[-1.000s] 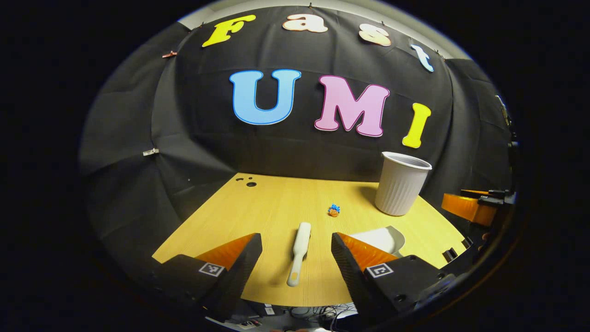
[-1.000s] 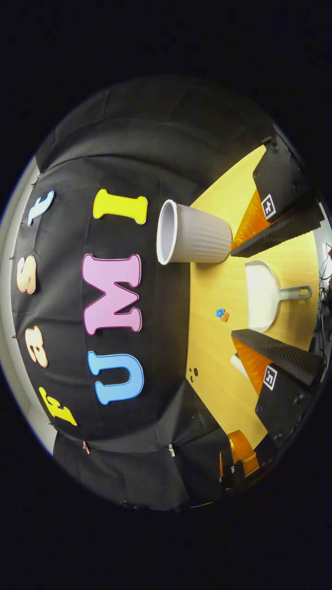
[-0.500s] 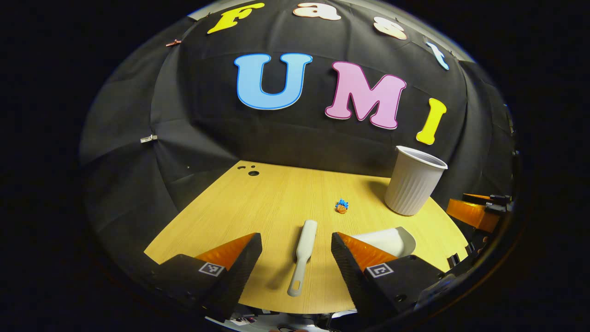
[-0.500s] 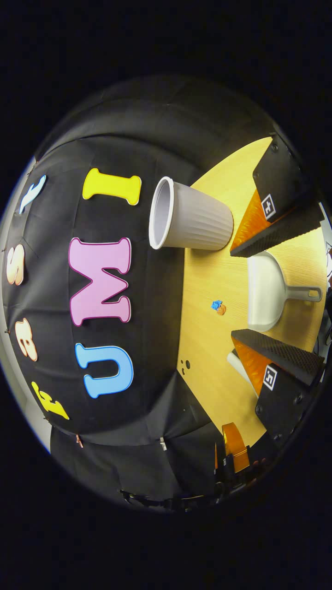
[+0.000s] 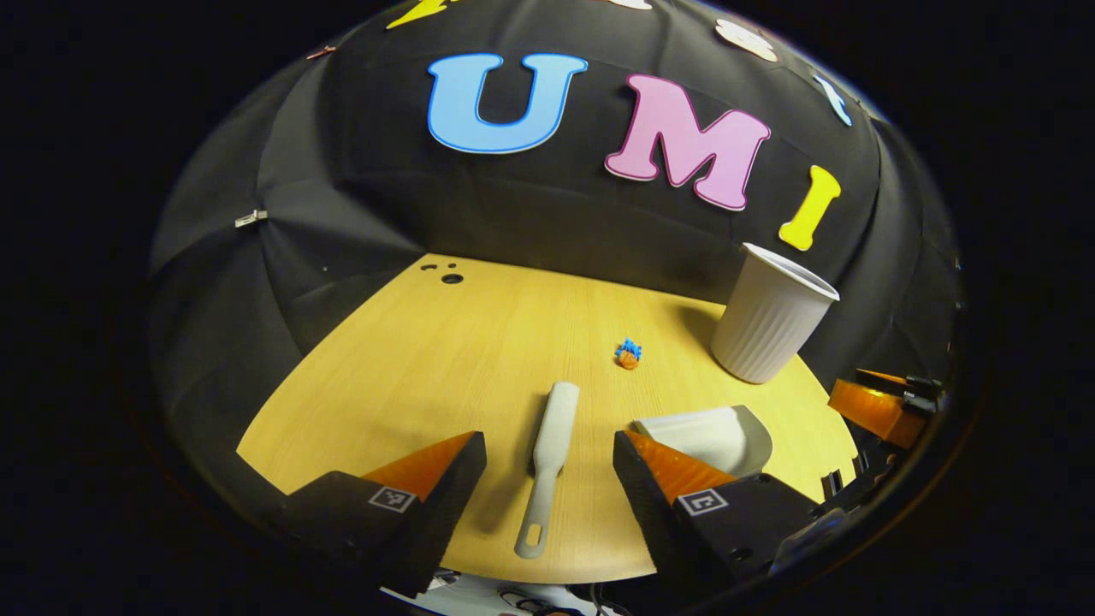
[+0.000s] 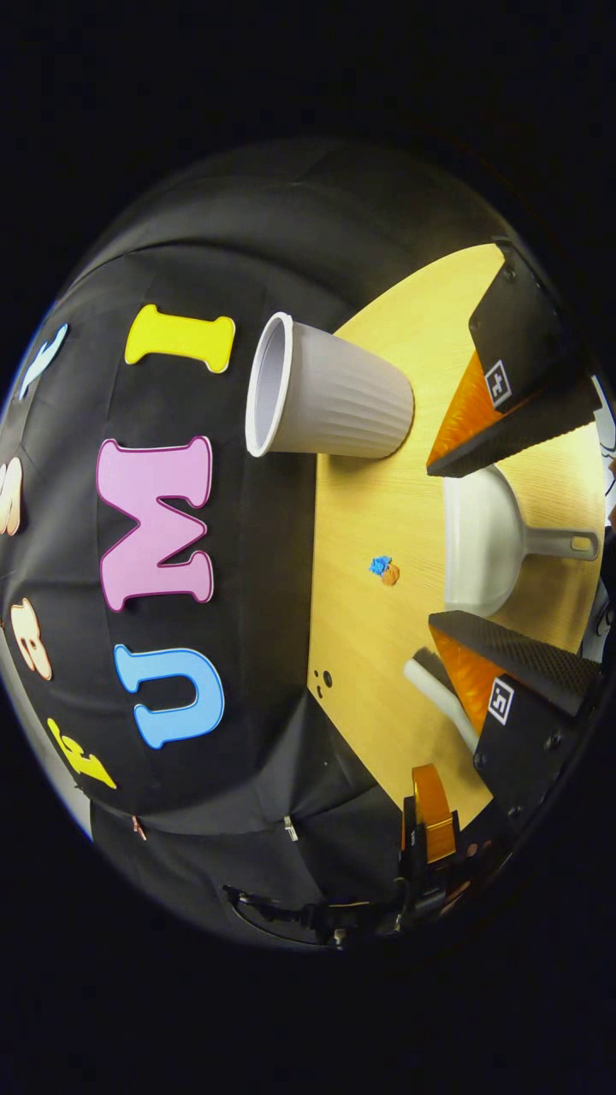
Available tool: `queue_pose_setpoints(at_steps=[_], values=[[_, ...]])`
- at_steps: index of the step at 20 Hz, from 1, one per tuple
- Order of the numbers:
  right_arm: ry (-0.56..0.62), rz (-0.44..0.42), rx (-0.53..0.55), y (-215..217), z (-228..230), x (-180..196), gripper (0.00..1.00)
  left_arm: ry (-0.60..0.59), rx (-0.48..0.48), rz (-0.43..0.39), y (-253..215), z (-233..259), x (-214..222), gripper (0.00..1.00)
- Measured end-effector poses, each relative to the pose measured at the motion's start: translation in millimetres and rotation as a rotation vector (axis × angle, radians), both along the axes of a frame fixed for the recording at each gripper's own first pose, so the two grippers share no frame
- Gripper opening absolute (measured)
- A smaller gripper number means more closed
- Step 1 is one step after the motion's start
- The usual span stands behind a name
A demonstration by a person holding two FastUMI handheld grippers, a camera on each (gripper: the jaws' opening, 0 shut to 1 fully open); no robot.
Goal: Pick up the small broom and dustpan from the desktop, sweep the trash into the dustpan with the broom, and then empty the trash into the garbage bin.
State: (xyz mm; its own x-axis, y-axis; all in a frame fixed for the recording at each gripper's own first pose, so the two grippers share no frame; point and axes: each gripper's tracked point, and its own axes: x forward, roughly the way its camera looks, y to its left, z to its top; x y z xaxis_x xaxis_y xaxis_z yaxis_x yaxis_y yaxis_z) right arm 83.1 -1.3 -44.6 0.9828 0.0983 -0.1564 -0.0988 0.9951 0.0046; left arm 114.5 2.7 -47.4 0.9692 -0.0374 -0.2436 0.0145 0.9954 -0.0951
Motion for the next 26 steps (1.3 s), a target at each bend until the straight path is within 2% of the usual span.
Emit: queue_pose_setpoints(at_steps=[10,14,19,26], values=[[0.103,-0.016,0.043,-7,-39,16,0.98,0.193,0.028,-0.038,-9,-52,66,0.95],[0.126,-0.032,0.065,-13,-53,23,0.99,0.303,0.049,-0.058,-15,-78,80,0.95],[0.158,-0.046,0.094,-19,-66,30,0.99,0.438,0.125,-0.048,-17,-115,91,0.95],[0.193,-0.055,0.123,-21,-74,34,0.99,0.513,0.132,-0.042,-24,-137,103,0.94]])
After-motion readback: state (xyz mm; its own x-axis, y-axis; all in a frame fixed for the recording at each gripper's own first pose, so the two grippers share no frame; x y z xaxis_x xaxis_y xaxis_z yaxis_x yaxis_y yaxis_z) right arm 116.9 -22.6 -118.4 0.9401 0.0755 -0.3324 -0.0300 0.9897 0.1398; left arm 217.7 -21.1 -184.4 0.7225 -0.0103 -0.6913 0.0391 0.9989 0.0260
